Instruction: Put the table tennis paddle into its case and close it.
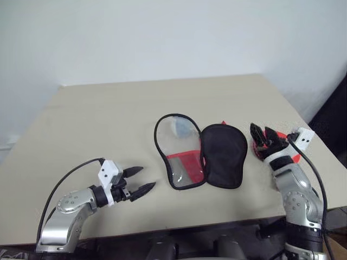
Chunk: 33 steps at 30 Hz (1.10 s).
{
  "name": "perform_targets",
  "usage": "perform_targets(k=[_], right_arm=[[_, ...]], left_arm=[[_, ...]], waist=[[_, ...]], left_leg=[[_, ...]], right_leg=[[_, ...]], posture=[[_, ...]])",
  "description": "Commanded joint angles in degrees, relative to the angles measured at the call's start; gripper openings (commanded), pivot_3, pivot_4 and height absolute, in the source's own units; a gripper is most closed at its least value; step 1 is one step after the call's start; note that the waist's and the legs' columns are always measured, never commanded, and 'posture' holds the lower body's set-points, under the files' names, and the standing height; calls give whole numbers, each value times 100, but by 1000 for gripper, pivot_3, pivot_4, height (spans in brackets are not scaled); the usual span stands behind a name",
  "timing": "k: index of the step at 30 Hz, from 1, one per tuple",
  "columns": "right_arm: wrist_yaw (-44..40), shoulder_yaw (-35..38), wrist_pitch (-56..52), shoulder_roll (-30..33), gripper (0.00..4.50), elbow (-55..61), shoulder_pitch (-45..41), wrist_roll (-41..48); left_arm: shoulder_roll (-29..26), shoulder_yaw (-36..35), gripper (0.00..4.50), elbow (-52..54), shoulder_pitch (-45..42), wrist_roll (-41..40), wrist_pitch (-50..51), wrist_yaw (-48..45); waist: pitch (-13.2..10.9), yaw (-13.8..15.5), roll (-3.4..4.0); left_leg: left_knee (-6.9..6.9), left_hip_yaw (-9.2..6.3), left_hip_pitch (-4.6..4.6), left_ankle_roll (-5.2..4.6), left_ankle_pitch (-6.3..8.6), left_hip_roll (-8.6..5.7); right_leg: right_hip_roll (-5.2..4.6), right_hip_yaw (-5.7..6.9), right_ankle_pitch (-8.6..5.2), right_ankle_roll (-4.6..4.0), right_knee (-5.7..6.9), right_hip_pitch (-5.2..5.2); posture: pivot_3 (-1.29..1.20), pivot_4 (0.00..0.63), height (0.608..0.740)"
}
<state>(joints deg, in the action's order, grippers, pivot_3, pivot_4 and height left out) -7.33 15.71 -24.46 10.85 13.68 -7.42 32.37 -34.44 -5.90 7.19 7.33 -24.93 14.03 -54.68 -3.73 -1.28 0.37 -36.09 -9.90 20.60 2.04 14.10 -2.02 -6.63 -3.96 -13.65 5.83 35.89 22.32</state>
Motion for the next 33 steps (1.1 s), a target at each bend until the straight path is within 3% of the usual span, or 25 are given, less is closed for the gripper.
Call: perform_targets(k=[1,4,10,16,30,33], right_arm=[[827,187,-403,51,3488,593,115,-344],[1126,258,-893,87,3488,951,244,-252],[1651,258,-1285,265,3488,1446,692,-951],[1499,293,-1721,265,3488,1731,1344,-954],[1352,495,-2733,141,3488,1055,1051,-767],[1296,500,-2736,150,2879,1002,966,-828]], left_arm=[[5,22,4213,-182,-114,83,-330,-181],[1,49,4213,-333,-144,90,-444,-329],[34,245,4213,-770,-359,222,-617,-601],[127,397,4213,-1200,-681,334,-792,-706],[201,451,4213,-1355,-772,438,-912,-726],[203,442,4213,-1287,-696,442,-908,-686]], waist=[[0,0,0],[0,0,2],[2,1,2],[3,3,1],[9,-2,-9],[10,-4,-11]], left_leg=[[0,0,0,0,0,0],[0,1,3,0,0,0],[-1,2,2,0,0,0],[-1,1,2,-1,0,0],[-2,5,0,-1,0,2],[-2,5,0,-1,0,2]], right_leg=[[0,0,0,0,0,0],[-1,-2,0,0,0,3],[-1,-2,-1,-1,-4,-1],[-1,-1,-1,0,-4,-2],[-1,-3,0,0,-5,-3],[-1,-3,0,1,-5,-3]], posture=[[0,0,740],[0,0,740],[0,0,740],[0,0,740],[0,0,740],[0,0,740]])
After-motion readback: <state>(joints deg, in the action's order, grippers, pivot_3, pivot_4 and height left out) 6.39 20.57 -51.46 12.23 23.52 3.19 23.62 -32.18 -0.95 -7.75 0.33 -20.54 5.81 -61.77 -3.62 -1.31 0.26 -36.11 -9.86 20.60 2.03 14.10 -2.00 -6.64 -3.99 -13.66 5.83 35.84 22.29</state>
